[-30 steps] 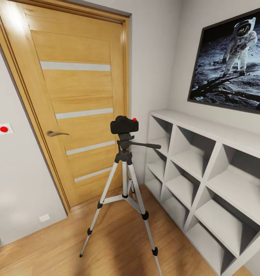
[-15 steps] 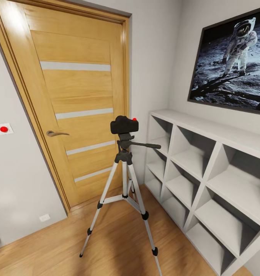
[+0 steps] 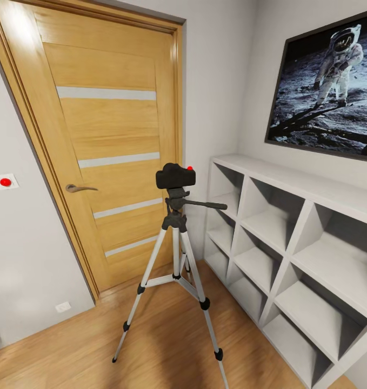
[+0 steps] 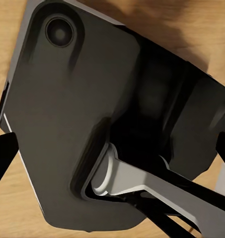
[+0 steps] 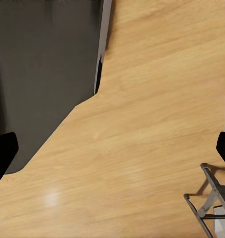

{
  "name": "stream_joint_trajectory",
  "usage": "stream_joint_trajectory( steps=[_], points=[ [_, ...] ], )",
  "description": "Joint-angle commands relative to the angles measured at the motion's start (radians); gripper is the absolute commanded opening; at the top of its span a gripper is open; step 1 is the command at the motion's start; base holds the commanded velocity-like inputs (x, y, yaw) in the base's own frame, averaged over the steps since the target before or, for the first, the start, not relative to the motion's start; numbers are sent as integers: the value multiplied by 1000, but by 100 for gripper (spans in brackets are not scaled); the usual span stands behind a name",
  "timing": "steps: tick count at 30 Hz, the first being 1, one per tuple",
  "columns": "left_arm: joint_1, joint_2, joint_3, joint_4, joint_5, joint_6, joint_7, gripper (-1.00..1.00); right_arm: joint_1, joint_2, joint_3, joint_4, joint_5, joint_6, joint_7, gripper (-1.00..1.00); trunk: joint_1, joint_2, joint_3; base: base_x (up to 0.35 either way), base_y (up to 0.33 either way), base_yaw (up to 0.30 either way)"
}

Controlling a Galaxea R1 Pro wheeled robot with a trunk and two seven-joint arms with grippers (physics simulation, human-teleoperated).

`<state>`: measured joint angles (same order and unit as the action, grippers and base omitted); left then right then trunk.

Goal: Attach the digital camera to the camera tripod in the bedroom.

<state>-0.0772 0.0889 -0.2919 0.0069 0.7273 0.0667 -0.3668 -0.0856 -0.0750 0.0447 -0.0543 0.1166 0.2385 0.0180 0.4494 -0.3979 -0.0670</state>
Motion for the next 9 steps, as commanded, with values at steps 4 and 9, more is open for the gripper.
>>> stream_joint_trajectory(
  steps=[4,9],
  points=[
    [-1,0,-6,1,11,5,-4,100,0,0,3,-2,9,7,2,100,1,-2,-2,0,0,0],
    [-1,0,-6,1,11,5,-4,100,0,0,2,-2,8,7,2,100,1,-2,-2,0,0,0]
  ],
)
